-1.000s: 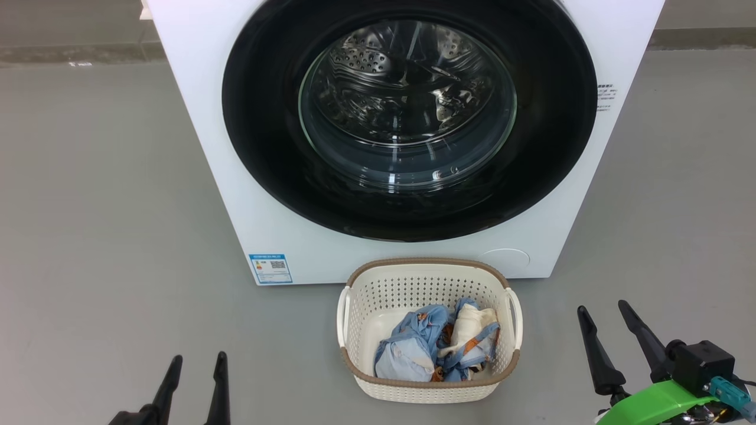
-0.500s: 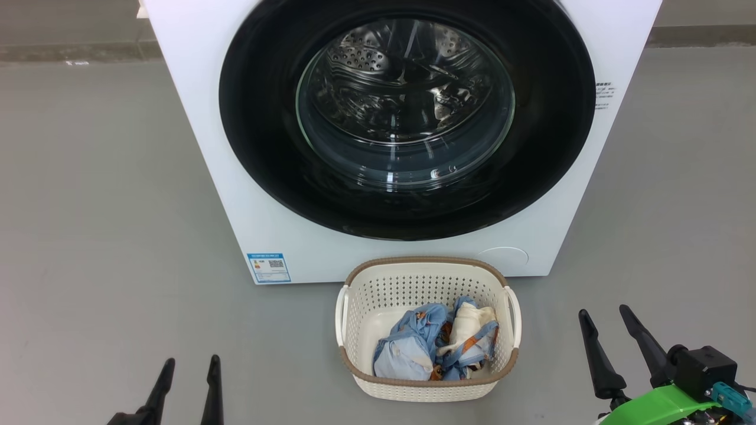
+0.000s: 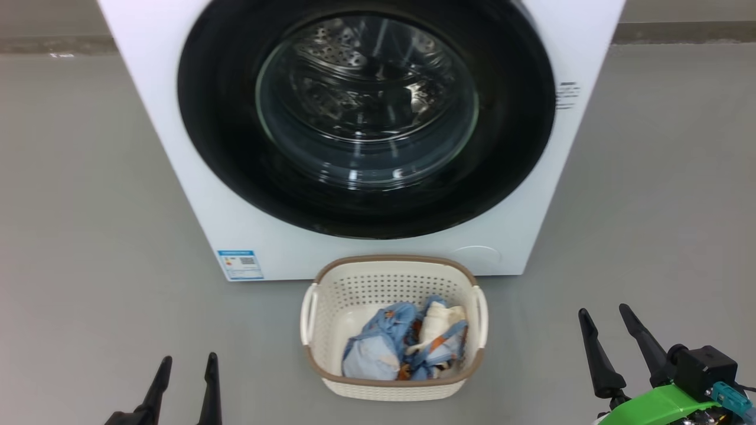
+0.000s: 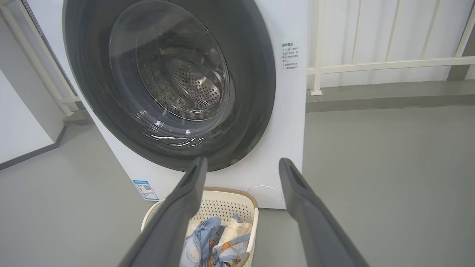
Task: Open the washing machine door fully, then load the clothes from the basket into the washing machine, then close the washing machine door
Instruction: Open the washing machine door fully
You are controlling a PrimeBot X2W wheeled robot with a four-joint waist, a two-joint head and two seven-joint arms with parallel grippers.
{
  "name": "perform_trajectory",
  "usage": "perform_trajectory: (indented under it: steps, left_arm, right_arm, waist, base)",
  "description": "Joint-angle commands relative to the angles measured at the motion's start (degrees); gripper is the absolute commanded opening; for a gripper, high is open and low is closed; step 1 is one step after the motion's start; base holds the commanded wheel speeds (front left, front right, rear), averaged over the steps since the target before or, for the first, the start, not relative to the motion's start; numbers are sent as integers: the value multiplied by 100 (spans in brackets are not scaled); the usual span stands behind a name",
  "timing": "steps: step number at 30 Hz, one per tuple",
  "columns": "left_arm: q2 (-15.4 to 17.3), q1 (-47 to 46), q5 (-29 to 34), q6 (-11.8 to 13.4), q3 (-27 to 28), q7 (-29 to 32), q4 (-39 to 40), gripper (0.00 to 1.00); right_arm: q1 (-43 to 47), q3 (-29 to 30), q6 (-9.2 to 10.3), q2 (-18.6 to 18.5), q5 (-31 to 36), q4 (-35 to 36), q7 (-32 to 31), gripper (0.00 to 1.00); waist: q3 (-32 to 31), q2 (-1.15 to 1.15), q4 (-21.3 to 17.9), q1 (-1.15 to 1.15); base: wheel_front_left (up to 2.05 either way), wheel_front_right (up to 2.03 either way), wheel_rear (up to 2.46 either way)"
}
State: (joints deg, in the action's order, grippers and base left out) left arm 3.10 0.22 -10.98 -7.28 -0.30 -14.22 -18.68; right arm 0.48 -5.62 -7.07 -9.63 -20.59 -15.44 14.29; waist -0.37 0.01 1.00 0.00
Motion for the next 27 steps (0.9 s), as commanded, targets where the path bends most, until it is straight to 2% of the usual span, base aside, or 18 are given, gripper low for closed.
perform_trajectory:
  steps: [1, 15, 19, 27]
  left_arm:
    - [33, -196, 49, -21, 167, -78, 171, 100]
    - [22, -196, 54, -21, 135, -78, 208, 100]
    - [11, -226, -200, -21, 151, -78, 344, 100]
    - [5, -172, -256, -21, 89, -78, 365, 100]
  right_arm:
    - [-117, -89, -42, -99, 59, 147, 71, 100]
    - [-118, -104, -42, -106, 66, 152, 71, 100]
    - [-123, -105, -42, -112, 64, 150, 71, 100]
    - [-129, -94, -42, -123, 61, 147, 71, 100]
  waist:
    - [2, -1, 3, 0]
    - [20, -1, 17, 0]
    - [30, -1, 18, 0]
    - [45, -1, 23, 0]
  base:
    - [123, 123, -246]
    - [123, 123, -246]
    - [122, 122, -243]
    - [82, 82, -163]
